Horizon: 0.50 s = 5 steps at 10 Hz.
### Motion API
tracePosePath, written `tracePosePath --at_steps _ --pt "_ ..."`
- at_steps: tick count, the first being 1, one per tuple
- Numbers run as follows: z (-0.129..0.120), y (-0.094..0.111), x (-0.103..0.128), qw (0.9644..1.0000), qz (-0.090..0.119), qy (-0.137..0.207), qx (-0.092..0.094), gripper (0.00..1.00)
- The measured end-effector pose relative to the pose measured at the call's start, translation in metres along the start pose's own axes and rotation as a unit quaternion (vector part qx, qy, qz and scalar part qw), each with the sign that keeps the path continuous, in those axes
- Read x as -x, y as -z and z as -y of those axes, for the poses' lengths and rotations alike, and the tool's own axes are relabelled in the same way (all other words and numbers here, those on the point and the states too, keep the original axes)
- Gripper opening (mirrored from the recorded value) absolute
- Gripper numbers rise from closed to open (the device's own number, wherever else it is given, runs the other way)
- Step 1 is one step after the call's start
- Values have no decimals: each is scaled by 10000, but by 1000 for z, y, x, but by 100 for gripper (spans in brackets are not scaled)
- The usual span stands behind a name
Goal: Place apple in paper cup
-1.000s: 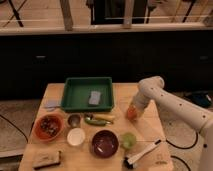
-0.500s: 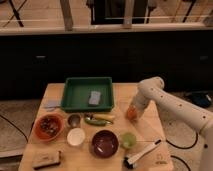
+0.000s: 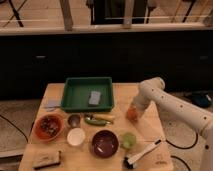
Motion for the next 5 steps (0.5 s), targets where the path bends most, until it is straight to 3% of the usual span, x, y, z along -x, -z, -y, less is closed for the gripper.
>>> tracePosePath --at_steps 5 --pt "-1 -3 -5 10000 -26 -39 -49 5"
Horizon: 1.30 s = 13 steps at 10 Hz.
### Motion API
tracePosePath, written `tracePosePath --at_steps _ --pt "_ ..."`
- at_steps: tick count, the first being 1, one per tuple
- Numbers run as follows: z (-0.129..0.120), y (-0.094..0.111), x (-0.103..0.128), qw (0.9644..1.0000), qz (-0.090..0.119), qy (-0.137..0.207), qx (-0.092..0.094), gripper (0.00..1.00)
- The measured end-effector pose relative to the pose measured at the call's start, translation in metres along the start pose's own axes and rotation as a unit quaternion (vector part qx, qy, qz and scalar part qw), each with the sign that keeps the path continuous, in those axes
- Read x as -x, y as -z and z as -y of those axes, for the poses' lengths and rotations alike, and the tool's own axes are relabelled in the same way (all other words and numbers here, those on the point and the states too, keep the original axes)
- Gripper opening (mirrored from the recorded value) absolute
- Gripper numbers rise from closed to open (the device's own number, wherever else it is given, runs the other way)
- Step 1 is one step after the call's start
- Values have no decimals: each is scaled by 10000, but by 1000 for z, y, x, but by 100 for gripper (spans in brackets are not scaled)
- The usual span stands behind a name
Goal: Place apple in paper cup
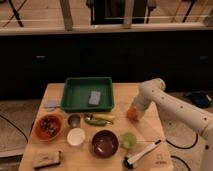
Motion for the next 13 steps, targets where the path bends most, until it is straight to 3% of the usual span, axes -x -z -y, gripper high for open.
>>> tracePosePath --at_steps 5,10,13 --pt "-2 0 -5 10000 -37 -39 -62 0" --pt "2 38 17 9995 19 298 -103 0" --pt "6 55 34 9976 109 687 63 0"
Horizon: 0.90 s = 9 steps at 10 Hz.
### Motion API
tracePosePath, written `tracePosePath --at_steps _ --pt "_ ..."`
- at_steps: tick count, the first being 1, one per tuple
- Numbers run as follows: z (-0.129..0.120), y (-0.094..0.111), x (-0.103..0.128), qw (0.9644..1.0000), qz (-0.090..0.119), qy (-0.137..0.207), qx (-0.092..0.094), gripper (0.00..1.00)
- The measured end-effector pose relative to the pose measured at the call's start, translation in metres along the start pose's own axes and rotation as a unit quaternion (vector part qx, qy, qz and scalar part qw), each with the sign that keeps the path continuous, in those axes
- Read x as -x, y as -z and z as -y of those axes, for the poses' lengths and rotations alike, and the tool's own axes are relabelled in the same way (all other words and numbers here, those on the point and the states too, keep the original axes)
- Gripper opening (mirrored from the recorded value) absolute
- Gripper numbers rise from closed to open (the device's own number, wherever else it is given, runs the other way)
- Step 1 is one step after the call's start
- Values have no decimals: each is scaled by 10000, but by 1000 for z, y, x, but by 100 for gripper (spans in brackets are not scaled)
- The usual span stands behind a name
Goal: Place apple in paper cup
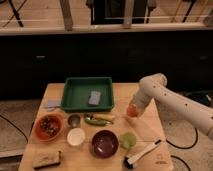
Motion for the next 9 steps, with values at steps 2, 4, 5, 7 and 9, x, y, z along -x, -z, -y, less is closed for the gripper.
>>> tracePosePath --at_steps 2,4,5,7,9 --pt "7 14 11 9997 39 249 74 0" --pt "15 31 23 9988 52 472 127 0" --pt "17 35 26 9986 56 518 110 0" --pt "21 47 38 9973 85 720 114 0" --pt "22 61 55 9957 69 923 52 0"
